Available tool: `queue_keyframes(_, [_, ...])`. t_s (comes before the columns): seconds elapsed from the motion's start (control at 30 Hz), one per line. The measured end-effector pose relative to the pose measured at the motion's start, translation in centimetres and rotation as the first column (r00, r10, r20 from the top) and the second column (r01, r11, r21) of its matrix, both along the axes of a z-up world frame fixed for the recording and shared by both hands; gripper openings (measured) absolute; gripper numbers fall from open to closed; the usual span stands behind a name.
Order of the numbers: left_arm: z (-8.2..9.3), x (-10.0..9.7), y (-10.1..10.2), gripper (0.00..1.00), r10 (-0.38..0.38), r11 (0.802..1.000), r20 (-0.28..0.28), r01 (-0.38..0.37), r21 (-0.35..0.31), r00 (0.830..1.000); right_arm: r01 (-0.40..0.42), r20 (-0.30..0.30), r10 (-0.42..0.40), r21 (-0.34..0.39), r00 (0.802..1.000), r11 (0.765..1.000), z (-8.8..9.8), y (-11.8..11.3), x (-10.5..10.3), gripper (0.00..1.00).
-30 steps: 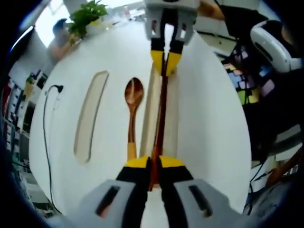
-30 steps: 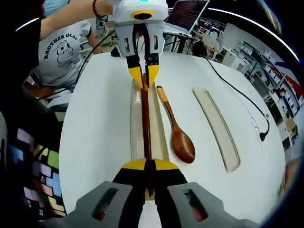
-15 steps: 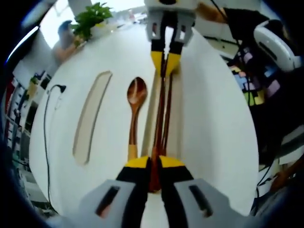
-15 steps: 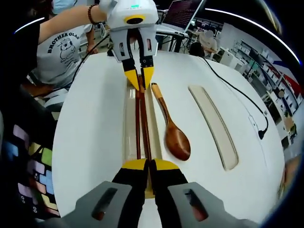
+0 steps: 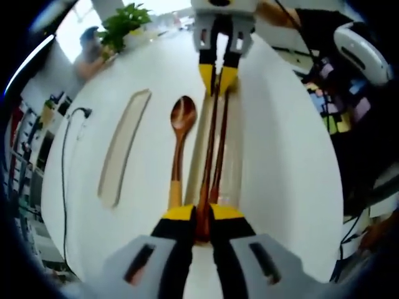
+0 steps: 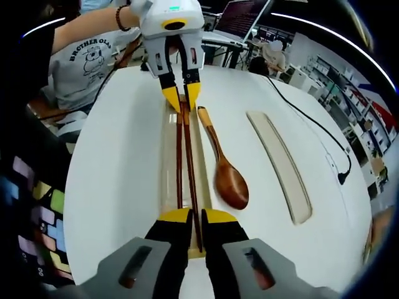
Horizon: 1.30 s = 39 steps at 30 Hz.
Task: Arrange the utensils inside the cutlery case until each visible utensil rests in its matching compartment.
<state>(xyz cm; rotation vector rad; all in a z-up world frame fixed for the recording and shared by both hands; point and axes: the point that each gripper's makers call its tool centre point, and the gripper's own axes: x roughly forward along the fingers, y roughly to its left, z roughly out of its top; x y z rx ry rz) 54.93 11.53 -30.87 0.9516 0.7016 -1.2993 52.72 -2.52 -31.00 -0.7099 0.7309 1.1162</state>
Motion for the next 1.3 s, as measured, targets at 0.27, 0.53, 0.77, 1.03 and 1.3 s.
queue_keyframes(0.27, [2.6,-0.2,0.2,0.08,0.049,0.998,0.014,-0.048,-0.052,0.999,0.106,-0.199,-0.052,0.272,0.979,0.956,3.7,1.8,-0.9,0.05])
queue_keyframes(0.53, [4.1,1.1,-0.4,0.08,0.089,0.993,0.06,-0.085,-0.078,0.994,0.131,-0.125,-0.096,0.316,0.988,0.94,5.8,1.6,0.7,0.05])
queue_keyframes(0.77, [3.0,3.2,-2.6,0.05,0.163,0.987,0.026,-0.162,-0.012,0.986,0.157,-0.087,-0.135,0.326,0.987,0.932,6.2,0.7,2.3,0.05])
queue_keyframes(1.03, [1.1,4.8,-4.9,0.07,0.122,0.99,0.005,-0.122,0.066,0.992,0.25,-0.172,-0.2,0.357,0.965,0.9,5.1,-0.6,3.4,0.07])
queue_keyframes(1.3, [0.6,5.0,-5.0,0.09,0.122,0.987,-0.033,-0.118,0.108,0.992,0.325,-0.253,-0.238,0.395,0.938,0.859,4.2,-1.7,4.6,0.07])
